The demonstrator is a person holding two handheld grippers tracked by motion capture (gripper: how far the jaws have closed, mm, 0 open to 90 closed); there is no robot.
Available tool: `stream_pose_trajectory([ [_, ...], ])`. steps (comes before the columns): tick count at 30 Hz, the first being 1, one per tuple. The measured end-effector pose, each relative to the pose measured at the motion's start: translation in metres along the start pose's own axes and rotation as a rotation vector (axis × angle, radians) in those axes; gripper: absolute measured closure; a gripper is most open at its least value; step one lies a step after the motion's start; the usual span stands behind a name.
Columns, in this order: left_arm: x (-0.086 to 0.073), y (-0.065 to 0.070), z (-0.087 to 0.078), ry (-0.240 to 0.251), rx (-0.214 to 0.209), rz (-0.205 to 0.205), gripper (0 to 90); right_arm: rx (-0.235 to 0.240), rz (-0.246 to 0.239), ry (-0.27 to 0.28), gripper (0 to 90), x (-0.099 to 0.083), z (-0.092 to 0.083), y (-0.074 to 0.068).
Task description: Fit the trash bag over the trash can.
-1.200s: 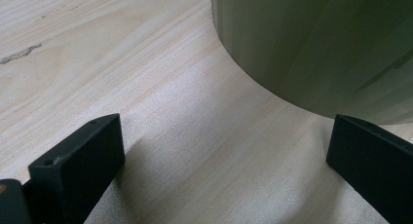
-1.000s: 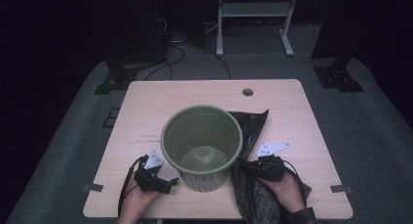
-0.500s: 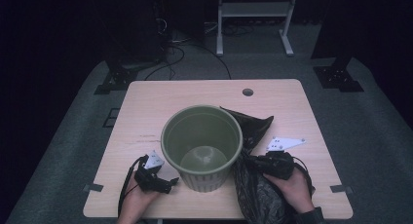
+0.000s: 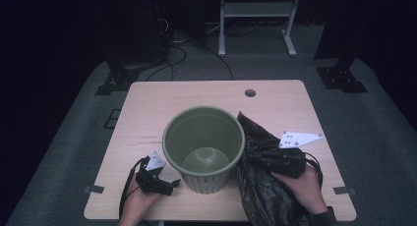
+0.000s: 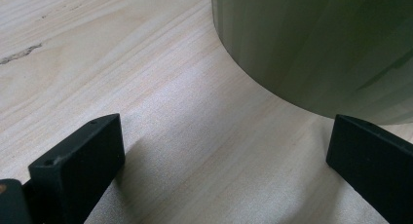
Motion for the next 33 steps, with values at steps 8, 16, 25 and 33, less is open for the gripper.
stream_pose_trajectory([
  [8,0.0,0.0,0.0,0.002,0.001,0.0,0.0,0.056,-0.03,0.033,88.5,0.015,-0.017,-0.015],
  [16,0.0,0.0,0.0,0.002,0.001,0.0,0.0,0.098,-0.06,0.052,88.5,0.03,-0.027,-0.028],
  [25,0.0,0.0,0.0,0.002,0.001,0.0,0.0,0.167,-0.097,0.057,88.8,0.054,-0.024,-0.046],
  [33,0.0,0.0,0.0,0.002,0.001,-0.001,0.0,0.251,-0.106,0.044,88.9,0.077,-0.009,-0.057],
])
Point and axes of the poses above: each handheld gripper's, and its own axes: z roughly forward along the jaws, x roughly out of its top, y roughly to its right, the point moved 5 cm from there along z, roughly forward along the jaws, and after that the axes turned 15 degrees about z, right-handed, at the moved point
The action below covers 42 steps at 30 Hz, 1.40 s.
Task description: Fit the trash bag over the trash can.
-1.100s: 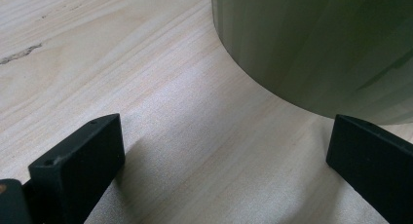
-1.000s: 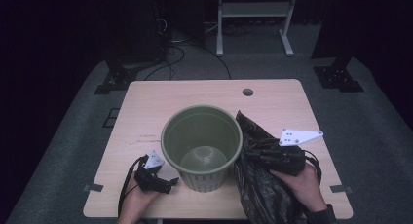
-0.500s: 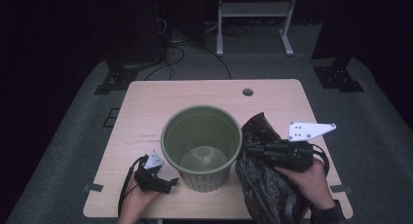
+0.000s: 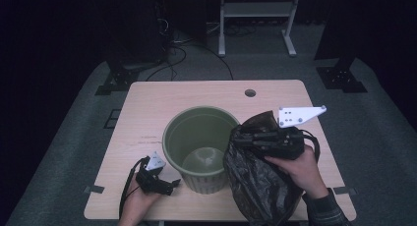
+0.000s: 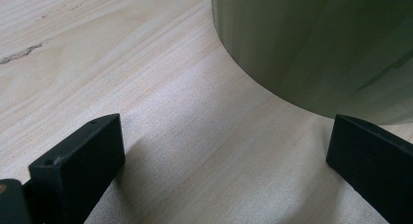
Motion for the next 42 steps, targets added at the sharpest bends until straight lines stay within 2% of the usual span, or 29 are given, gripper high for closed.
stream_pose_trajectory([
  [3,0.0,0.0,0.0,0.0,0.0,0.001,0.0,0.02,0.0,-0.016,88.8,0.008,0.01,-0.002],
  [4,0.0,0.0,0.0,0.0,0.0,0.0,0.0,0.037,-0.003,-0.03,88.8,0.014,0.019,-0.003],
  [6,0.0,0.0,0.0,0.0,0.0,0.0,0.0,0.044,-0.002,-0.034,88.8,0.016,0.022,-0.004],
  [9,0.0,0.0,0.0,0.0,0.0,0.001,0.0,0.062,-0.007,-0.047,88.8,0.022,0.036,-0.007],
  [19,0.0,0.0,0.0,0.0,0.001,0.001,0.0,0.125,-0.026,-0.094,88.8,0.04,0.088,-0.024],
  [20,0.0,0.0,0.0,0.0,0.0,0.0,0.0,0.125,-0.026,-0.094,88.8,0.04,0.088,-0.024],
  [29,0.0,0.0,0.0,0.0,0.002,0.001,0.0,0.159,-0.049,-0.144,88.7,0.038,0.131,-0.046],
  [34,0.0,0.0,0.0,-0.004,0.0,0.005,0.0,0.16,-0.037,-0.176,88.7,0.036,0.15,-0.049],
  [36,0.0,0.0,0.0,-0.003,0.0,0.005,0.0,0.173,-0.03,-0.177,88.7,0.039,0.159,-0.051],
  [42,0.0,0.0,0.0,-0.002,-0.002,0.002,0.0,0.203,-0.021,-0.17,88.7,0.045,0.171,-0.058],
])
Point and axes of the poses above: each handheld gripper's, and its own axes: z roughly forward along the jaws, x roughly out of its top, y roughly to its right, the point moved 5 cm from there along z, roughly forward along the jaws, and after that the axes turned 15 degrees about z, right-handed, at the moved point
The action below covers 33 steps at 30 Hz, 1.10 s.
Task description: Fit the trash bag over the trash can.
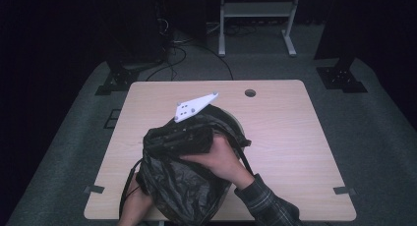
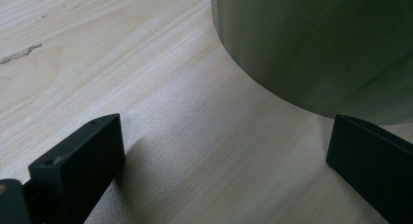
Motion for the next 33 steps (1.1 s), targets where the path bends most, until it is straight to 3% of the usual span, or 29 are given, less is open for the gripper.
stream_pose_trajectory([
  [7,0.0,0.0,0.0,0.001,0.001,0.002,0.0,0.015,-0.003,0.003,88.7,0.005,0.014,-0.006],
  [13,0.0,0.0,0.0,0.002,-0.002,0.001,0.0,-0.01,0.005,0.005,88.6,0.002,0.008,0.0],
  [28,0.0,0.0,0.0,0.002,0.001,-0.001,0.0,-0.126,0.074,0.058,88.4,-0.015,-0.061,0.041],
  [33,0.0,0.0,0.0,0.002,0.002,-0.001,0.0,-0.201,0.068,0.04,88.4,-0.024,-0.089,0.054],
])
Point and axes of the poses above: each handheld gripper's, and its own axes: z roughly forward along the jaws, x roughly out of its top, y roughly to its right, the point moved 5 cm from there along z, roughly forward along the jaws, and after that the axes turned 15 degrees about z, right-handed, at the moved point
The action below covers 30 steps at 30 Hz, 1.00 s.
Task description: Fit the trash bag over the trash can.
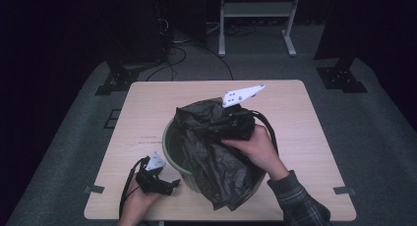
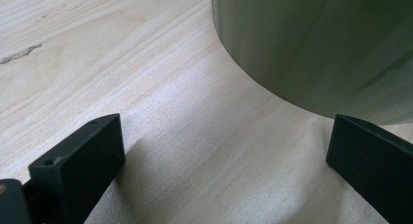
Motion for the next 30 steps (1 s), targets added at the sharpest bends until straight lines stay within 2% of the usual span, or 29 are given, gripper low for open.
stream_pose_trajectory([
  [6,0.0,0.0,0.0,0.0,0.0,0.0,0.0,-0.094,-0.008,-0.005,88.0,-0.007,-0.026,0.022],
  [10,0.0,0.0,0.0,0.0,0.0,0.0,0.0,-0.142,0.002,-0.029,87.2,-0.015,-0.033,0.034],
  [13,0.0,0.0,0.0,0.0,0.0,0.0,0.0,-0.193,0.004,-0.031,79.9,-0.021,-0.036,0.042],
  [18,0.0,0.0,0.0,0.0,0.001,0.0,0.0,-0.188,0.024,-0.023,70.5,-0.028,-0.042,0.047],
  [24,0.0,0.0,0.0,0.0,0.001,0.001,0.0,-0.274,0.011,0.013,65.1,-0.033,-0.057,0.055],
  [28,0.0,0.0,0.0,0.0,0.0,0.0,0.0,-0.305,-0.009,0.003,60.4,-0.037,-0.064,0.059],
  [30,0.0,0.0,0.0,0.0,0.001,0.001,0.0,-0.301,-0.013,0.006,58.5,-0.038,-0.067,0.059],
])
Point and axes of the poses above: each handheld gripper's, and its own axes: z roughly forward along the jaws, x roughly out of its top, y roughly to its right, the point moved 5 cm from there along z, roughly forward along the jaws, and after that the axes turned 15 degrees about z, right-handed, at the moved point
